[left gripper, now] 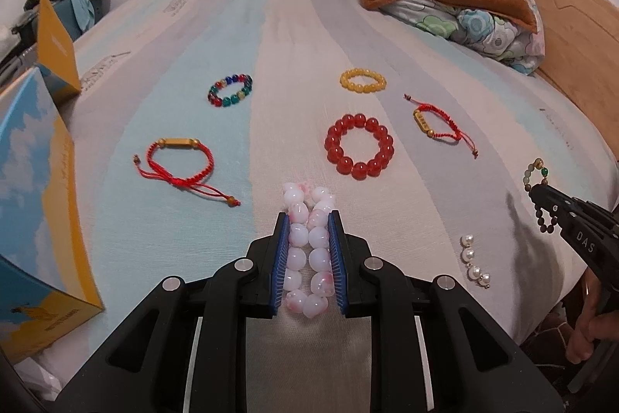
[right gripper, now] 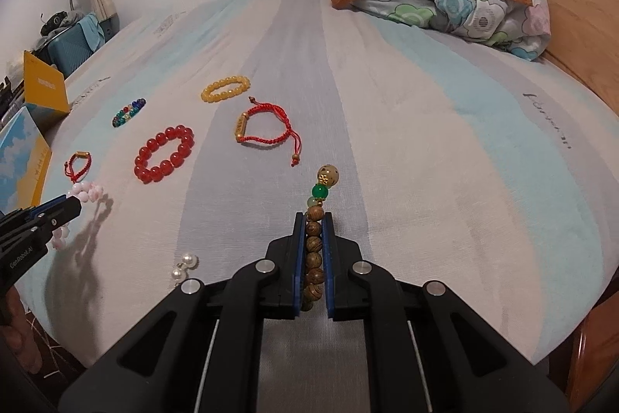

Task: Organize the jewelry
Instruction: 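Carry both held bracelets over the open white cardboard box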

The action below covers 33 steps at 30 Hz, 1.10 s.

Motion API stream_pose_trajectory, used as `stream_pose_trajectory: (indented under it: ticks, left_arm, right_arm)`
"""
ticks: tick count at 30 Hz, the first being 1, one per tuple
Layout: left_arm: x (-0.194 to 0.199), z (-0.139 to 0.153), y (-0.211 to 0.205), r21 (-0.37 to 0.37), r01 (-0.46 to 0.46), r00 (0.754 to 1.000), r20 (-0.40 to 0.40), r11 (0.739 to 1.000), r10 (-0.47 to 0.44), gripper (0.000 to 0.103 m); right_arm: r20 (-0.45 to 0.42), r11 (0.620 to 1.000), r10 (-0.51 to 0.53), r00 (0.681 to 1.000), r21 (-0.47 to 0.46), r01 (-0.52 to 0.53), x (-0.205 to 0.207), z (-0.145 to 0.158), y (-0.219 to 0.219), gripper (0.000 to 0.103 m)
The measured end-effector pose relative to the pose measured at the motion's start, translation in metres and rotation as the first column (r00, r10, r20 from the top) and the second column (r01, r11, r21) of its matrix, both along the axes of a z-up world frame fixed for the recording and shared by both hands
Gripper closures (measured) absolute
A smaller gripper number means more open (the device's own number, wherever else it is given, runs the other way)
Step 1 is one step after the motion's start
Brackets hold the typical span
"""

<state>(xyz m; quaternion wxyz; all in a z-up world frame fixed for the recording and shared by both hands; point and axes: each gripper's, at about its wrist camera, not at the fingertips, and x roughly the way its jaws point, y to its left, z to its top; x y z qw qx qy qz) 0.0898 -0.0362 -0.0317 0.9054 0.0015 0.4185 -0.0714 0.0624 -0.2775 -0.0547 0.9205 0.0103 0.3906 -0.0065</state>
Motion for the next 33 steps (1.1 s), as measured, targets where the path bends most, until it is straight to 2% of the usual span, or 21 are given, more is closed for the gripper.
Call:
stream_pose_trajectory:
  ticks: [8,20,33]
  left_arm:
    - [-0.007,0.013,0.017,-0.006,-0.023,1.000,-0.020,1.000,0.023,0.084]
    - [-0.017,0.062,0.033,0.005,-0.037,0.998,0.043,0.999,0.037,0.083]
    - [-0.013,0.107,0.071,0.006,-0.085,0.993,0.076,0.996,0.084,0.083]
  right_arm:
    - [0.005,1.000,0.009,1.000,0.013,-0.009,-0.007,0.019,0.002,0.096]
    - [0.015,1.000,0.022,1.000,0.010,-0.022,-0.009,0.053,0.021,0.096]
    - [0.052,0.996,0.089,0.995,-0.006,-0.089,0.005,0.092,0.080,0.096]
